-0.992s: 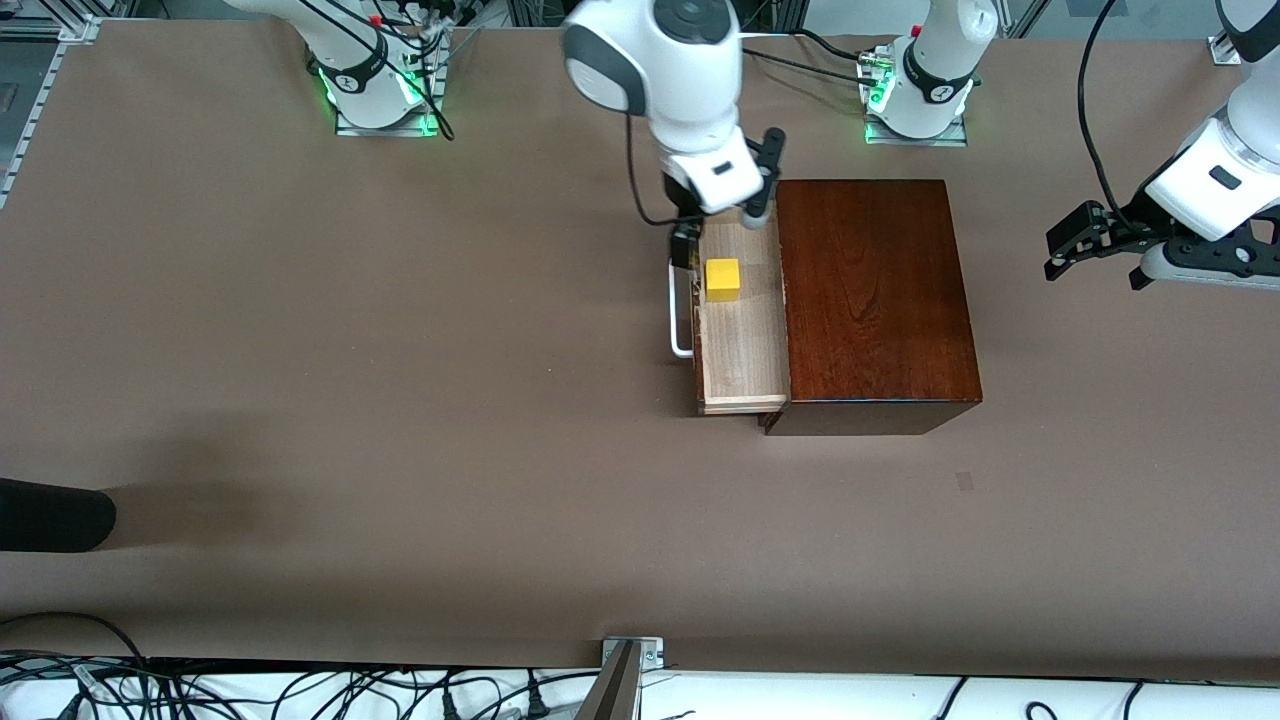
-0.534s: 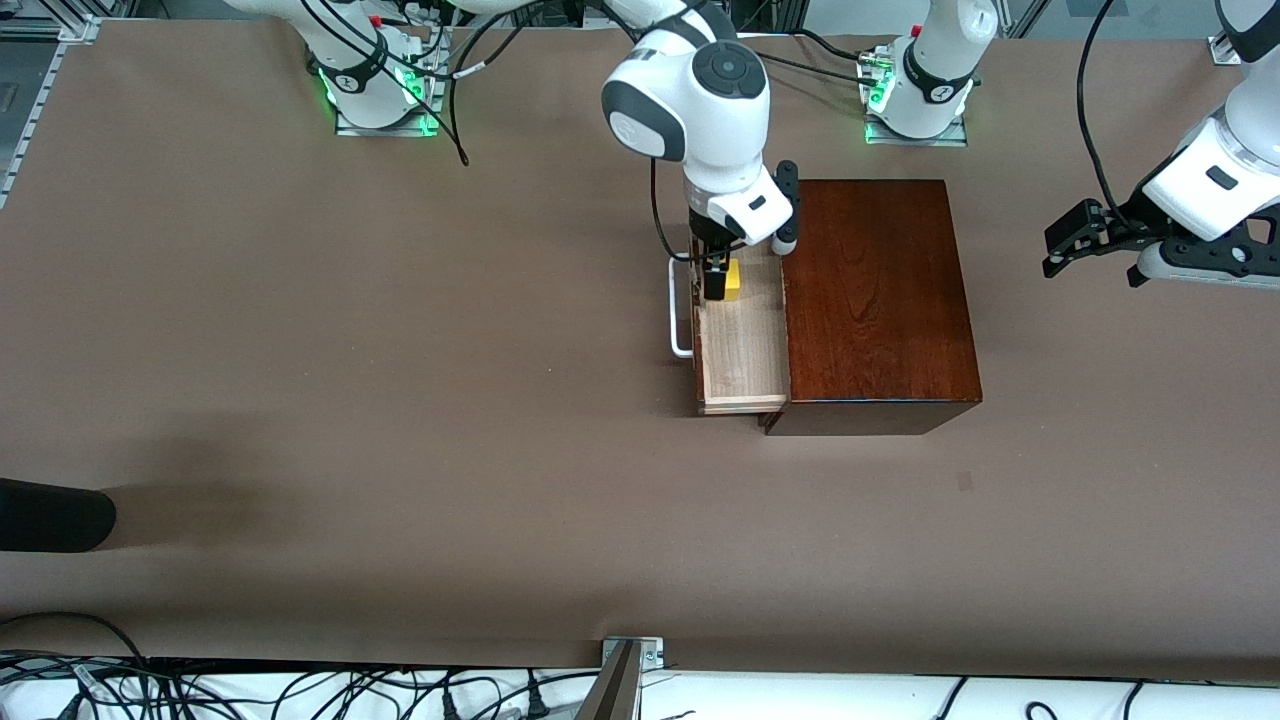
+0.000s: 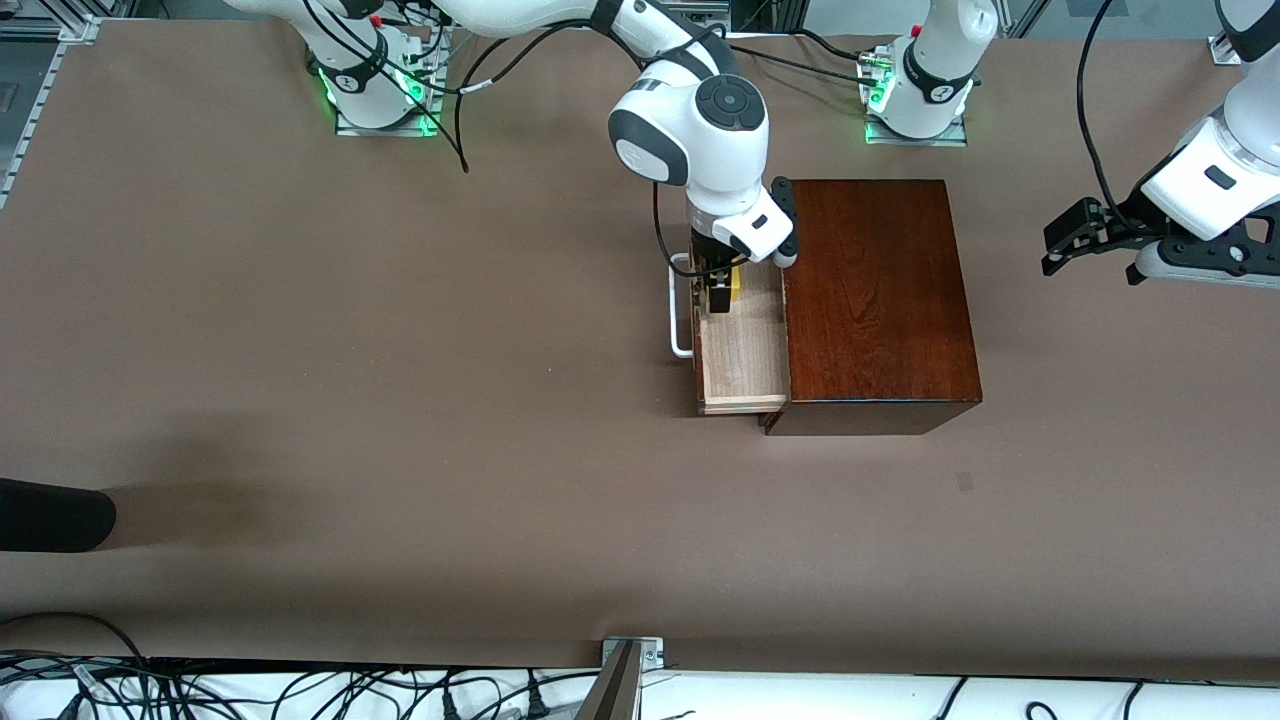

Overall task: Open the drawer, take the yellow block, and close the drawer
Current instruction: 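Lower the right gripper into the drawer and grasp the yellow cube, then lift the yellow cube out with the right gripper while the left gripper approaches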

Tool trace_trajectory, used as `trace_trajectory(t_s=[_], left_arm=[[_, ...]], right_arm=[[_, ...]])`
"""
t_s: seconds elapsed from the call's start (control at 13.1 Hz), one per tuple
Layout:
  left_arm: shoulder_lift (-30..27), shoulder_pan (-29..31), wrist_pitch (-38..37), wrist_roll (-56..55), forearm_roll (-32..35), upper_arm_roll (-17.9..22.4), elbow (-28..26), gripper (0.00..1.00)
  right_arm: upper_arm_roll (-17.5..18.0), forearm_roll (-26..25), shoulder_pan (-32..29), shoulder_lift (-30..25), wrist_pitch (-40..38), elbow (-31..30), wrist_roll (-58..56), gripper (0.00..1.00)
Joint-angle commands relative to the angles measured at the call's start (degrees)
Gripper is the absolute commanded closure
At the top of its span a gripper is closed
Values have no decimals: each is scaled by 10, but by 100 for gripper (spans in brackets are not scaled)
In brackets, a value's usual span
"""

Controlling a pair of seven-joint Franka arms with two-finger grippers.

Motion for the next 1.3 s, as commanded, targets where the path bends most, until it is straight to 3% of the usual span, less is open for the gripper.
trace_trajectory(t_s=[0.0,0.23,0.31,0.53,0.61,0.92,1.22], left_arm=[[-5,0,-8,-5,-5,-3,4,0],[-6,0,-11,-4,-5,-2,4,0],[-6,0,-10,-5,-5,-2,4,0],[-6,0,-10,-5,-5,-2,4,0],[-6,0,-10,-5,-5,-2,4,0],[-6,0,-10,-5,-5,-2,5,0],[-6,-5,-9,-5,-5,-2,5,0]], right_arm=[[-1,-9,5,21,1,22,-2,0],[-1,-9,8,27,3,22,3,0],[-2,-9,8,30,7,22,2,7],[-4,-2,4,30,26,22,6,89],[-4,0,-2,30,26,21,12,100],[-4,0,-3,12,-10,31,14,100],[-6,28,-33,-61,-105,72,71,100]])
